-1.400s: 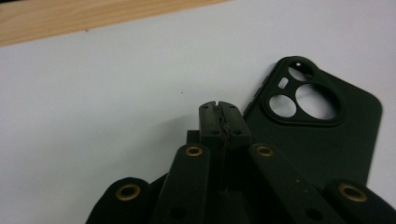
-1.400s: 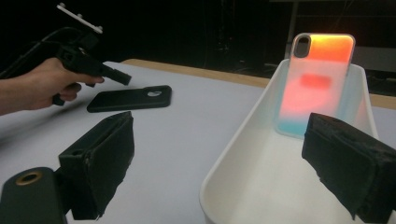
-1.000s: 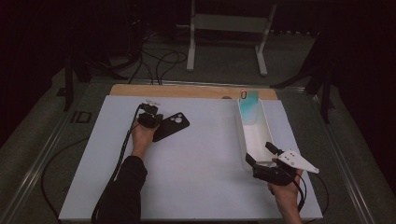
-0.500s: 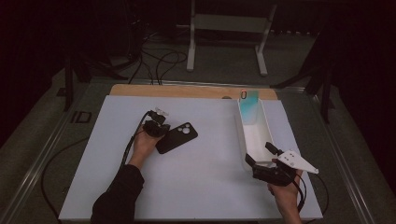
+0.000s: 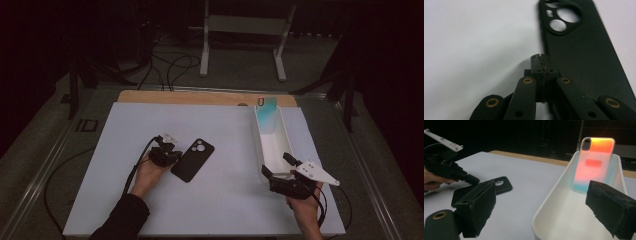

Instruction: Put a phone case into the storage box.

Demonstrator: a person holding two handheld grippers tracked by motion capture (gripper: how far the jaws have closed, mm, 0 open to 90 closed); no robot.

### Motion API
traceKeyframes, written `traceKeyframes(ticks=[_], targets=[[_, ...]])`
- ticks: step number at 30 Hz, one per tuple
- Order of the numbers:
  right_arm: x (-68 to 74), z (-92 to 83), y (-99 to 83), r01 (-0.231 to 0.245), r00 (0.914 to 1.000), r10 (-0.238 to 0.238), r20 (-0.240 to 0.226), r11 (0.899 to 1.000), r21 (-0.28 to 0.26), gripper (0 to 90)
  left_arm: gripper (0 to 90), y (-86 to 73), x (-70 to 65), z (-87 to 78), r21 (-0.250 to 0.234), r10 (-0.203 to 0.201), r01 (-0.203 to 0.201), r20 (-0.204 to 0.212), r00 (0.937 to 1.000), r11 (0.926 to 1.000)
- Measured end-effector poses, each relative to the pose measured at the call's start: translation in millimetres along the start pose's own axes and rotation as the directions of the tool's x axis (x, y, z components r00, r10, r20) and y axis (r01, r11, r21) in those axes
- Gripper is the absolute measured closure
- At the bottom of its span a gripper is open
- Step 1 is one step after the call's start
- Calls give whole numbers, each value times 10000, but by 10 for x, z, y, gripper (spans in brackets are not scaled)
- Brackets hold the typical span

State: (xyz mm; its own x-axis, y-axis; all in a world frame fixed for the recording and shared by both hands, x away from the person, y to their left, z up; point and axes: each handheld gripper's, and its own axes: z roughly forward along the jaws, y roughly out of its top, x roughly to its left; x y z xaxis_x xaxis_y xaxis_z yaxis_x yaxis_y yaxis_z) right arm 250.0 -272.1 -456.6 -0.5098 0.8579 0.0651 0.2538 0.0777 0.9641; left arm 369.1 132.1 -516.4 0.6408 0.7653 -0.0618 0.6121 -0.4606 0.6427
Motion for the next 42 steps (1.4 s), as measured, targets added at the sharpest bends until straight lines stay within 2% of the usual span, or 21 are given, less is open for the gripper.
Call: traceKeyframes(ticks=[4, 6, 7, 10, 12, 13, 14, 15, 16, 17, 21, 22, 24, 25, 27, 29, 30, 32, 35, 37, 42], targets=[[10, 11, 4, 22, 10000, -22, -30, 10000, 13, 92, 898, 2, -22, -7, 37, 14, -14, -78, 10000, 10000], [16, 10, 13, 41, 10000, -40, -82, 10000, 36, 92, 877, 12, -20, -56, -150, -55, 50, -376, 9993, 9999], [16, 10, 13, 41, 10000, -40, -82, 10000, 36, 92, 867, 12, -20, -56, -150, -55, 50, -376, 9993, 9999], [-2, 10, 12, -57, 9999, 58, -114, 10000, 67, 92, 828, 28, -35, -199, -888, -151, 105, -520, 9985, 9960], [-24, 14, 12, -233, 9996, 236, -173, 9996, 178, 92, 744, 29, -63, -369, -1396, -163, 45, -832, 9964, 9902], [-24, 14, 12, -233, 9996, 236, -173, 9996, 178, 92, 697, 29, -63, -369, -1396, -163, 45, -832, 9964, 9902], [-31, 14, 13, -285, 9993, 288, -221, 9995, 142, 92, 697, 15, -89, -453, -1729, -141, -31, -983, 9951, 9849], [-36, 6, 20, -290, 9992, 293, -282, 9995, 113, 92, 642, -12, -119, -570, -2129, -29, -208, -1104, 9939, 9769], [-36, 6, 20, -290, 9992, 293, -282, 9995, 113, 92, 600, -12, -119, -570, -2129, -29, -208, -1104, 9939, 9769], [-37, 6, 22, -264, 9992, 267, -301, 9996, 90, 92, 600, -54, -150, -683, -2471, 13, -343, -1326, 9912, 9684], [-35, 23, 18, -212, 9994, 217, -274, 9996, 183, 92, 505, -195, -165, -932, -3251, -180, -163, -1022, 9946, 9455], [-36, 25, 17, -223, 9993, 228, -284, 9996, 172, 92, 470, -237, -163, -982, -3388, -265, -108, -1054, 9941, 9408], [-36, 29, 17, -250, 9992, 255, -321, 9996, 162, 92, 390, -318, -149, -1062, -3419, -494, 26, -1283, 9905, 9397], [-34, 28, 19, -259, 9991, 265, -323, 9995, 185, 92, 319, -362, -144, -1096, -3479, -615, 76, -1441, 9876, 9375], [-30, 25, 24, -242, 9990, 249, -371, 9995, 194, 91, 228, -471, -128, -1166, -3687, -804, 137, -1661, 9828, 9295], [-23, 17, 31, -185, 9989, 190, -428, 9997, 140, 91, 155, -552, -106, -1213, -3849, -1034, 349, -1586, 9819, 9223], [-24, 15, 34, -140, 9990, 146, -431, 9998, 146, 90, 148, -605, -86, -1245, -3994, -1133, 470, -1440, 9831, 9156], [-24, 10, 36, -124, 9988, 128, -471, 9999, 94, 86, 106, -664, -59, -1285, -4161, -1275, 654, -1232, 9842, 9069], [-32, 10, 37, -32, 9990, 39, -436, 9999, 145, 86, 66, -729, -32, -1334, -4133, -1271, 665, -1208, 9845, 9082], [-46, -2, 31, -10, 9991, 12, -418, 10000, 59, 86, 5, -761, -36, -1351, -4014, -1172, 580, -1244, 9853, 9141], [-40, -8, 27, 98, 9989, -101, -447, 9999, -66, 86, 0, -831, -66, -1369, -3921, -929, 308, -1402, 9858, 9194]])
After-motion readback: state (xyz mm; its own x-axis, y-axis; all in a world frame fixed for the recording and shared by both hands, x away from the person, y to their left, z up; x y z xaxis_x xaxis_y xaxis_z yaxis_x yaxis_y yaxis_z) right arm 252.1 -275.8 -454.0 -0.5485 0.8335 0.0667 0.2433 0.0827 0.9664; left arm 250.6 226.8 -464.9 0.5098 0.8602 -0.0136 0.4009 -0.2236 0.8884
